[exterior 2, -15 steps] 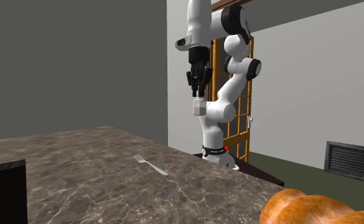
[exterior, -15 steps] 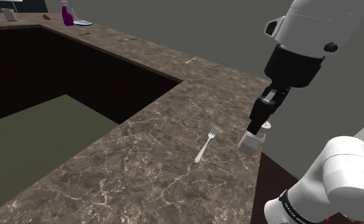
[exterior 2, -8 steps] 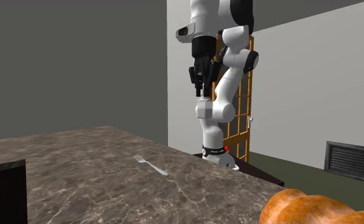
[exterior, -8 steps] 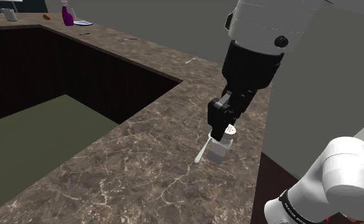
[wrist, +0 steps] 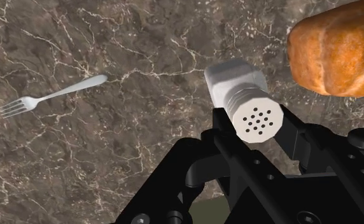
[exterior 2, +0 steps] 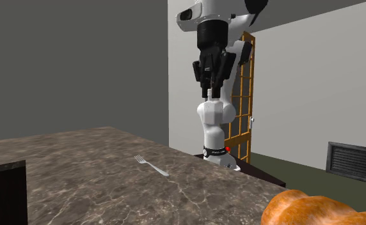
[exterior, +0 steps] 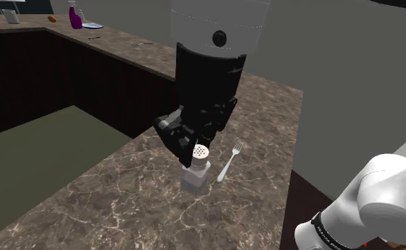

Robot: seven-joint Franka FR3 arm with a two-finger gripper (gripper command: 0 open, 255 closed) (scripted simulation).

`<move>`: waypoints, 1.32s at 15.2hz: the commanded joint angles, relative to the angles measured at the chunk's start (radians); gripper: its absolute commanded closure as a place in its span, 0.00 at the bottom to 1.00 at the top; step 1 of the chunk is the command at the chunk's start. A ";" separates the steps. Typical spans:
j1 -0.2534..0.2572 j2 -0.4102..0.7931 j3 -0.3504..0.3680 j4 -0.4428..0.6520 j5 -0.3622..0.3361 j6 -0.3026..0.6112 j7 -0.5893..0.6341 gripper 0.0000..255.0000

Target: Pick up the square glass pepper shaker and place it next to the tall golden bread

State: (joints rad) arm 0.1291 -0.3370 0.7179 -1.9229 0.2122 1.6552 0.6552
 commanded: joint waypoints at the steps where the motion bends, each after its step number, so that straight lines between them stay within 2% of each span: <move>1: -0.016 0.098 0.064 0.086 -0.049 0.004 0.068 1.00; 4: -0.020 0.273 0.160 0.220 -0.167 0.000 0.185 1.00; 6: 0.012 0.408 0.208 0.323 -0.273 -0.019 0.272 1.00; 8: 0.081 0.547 0.226 0.439 -0.385 -0.054 0.353 1.00; 11: 0.229 0.729 0.201 0.638 -0.524 -0.130 0.429 1.00; 20: 0.183 0.698 0.198 0.476 -0.501 0.007 0.427 1.00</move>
State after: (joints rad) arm 0.3125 0.3584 0.9171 -1.4376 -0.2861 1.6504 1.0815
